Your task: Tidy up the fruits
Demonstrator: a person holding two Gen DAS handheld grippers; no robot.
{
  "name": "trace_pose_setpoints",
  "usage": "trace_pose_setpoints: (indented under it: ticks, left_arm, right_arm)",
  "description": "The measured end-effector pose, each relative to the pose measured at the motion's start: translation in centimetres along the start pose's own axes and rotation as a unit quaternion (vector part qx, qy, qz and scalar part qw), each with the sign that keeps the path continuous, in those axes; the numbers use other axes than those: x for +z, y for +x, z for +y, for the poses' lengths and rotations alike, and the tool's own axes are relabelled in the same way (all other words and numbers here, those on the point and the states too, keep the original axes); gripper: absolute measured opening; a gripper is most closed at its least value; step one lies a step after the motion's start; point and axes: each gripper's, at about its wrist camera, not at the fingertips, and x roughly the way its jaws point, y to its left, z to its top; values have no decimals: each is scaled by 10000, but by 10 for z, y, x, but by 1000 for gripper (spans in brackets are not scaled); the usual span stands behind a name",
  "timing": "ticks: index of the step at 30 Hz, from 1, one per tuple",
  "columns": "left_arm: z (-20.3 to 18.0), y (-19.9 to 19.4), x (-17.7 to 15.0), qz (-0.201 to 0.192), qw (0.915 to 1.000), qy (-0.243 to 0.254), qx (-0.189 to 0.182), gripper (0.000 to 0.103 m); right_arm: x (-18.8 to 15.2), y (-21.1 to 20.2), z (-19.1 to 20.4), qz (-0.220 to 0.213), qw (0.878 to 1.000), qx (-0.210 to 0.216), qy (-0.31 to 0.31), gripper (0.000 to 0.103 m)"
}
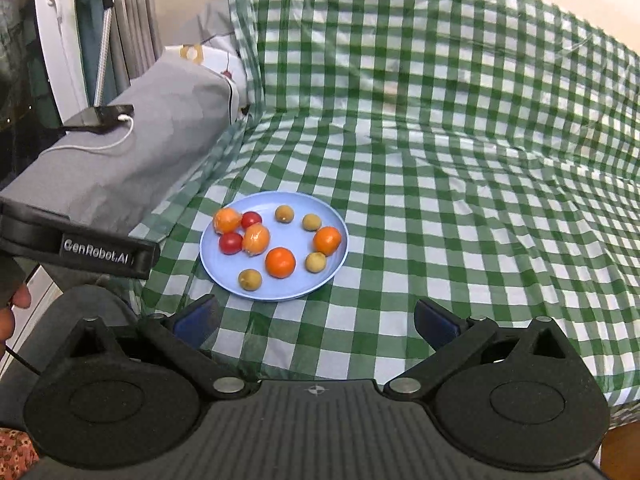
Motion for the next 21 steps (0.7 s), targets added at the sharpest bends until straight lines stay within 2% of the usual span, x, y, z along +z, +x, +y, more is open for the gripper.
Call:
trace_pose_setpoints:
  ticks: [11,21]
  left_arm:
    - [-16,-8,-11,-65,9997,245,75,103]
    - [-17,-5,-11,29,9997,224,28,103]
  right_arm:
    - [-7,-11,-2,-101,9998,14,142,102]
    - [-8,-9,-2,-68,9998,-133,156,102]
